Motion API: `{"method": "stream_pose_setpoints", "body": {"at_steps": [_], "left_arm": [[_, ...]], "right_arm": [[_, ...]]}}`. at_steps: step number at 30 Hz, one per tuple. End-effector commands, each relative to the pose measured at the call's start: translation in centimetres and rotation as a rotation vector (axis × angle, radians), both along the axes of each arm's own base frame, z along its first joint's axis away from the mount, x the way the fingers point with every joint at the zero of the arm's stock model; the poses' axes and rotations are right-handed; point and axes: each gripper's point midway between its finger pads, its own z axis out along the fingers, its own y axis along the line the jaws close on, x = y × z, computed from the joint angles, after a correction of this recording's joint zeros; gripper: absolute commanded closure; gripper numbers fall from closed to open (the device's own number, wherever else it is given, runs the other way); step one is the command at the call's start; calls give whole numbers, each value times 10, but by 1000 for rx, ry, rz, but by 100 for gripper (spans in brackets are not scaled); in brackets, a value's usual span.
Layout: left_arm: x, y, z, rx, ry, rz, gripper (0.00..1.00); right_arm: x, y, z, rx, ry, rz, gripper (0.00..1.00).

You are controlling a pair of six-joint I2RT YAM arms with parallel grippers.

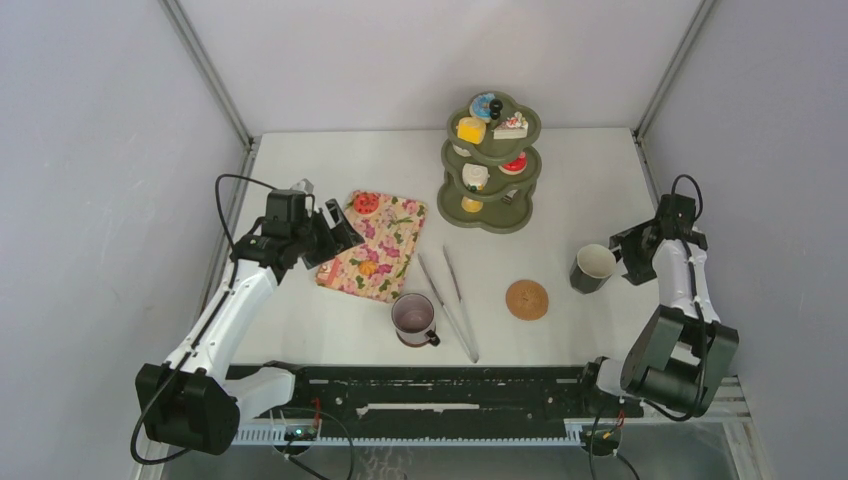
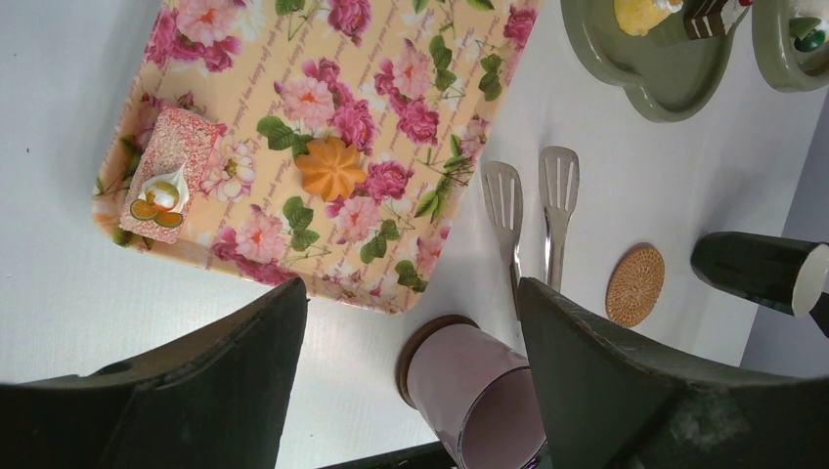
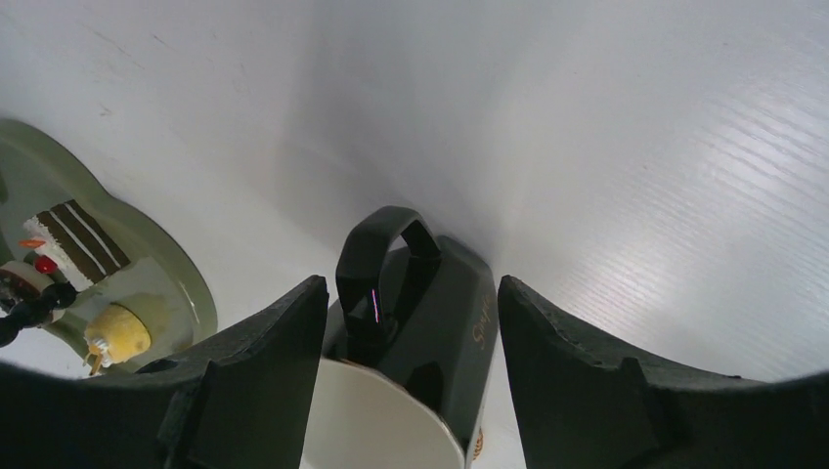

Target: Serve the afternoon tea

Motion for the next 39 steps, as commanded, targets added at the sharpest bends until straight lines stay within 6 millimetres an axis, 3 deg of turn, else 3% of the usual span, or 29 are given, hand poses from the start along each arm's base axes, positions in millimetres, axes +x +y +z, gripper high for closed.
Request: {"method": "stream_pose_setpoints", "body": {"at_steps": [1,17,21,25,32,36,39], "left_arm": [[4,0,10,-4,-52,-11,17],[3,3,5,2,-43,-11,16],[3,3,4,0,-41,-12,16],[4,2,5,-3,-41,-13,16],[7,1,6,-6,-43,-20,16],[9,2,7,-2,-45,-15,16],[10,2,8,-2,-46,-14,16]], "right_arm": [[24,-5,12,2,-80,0,29],[22,4,-14,-35,34,56,53],[22,6,-13,-38,28,73,74],[22,7,-2,-50,-5,85,100],[22,16,31,-72,-99,152,100],[22,41,62,-114,-125,298,100],[22,70,81,-133,-123,433,100]]}}
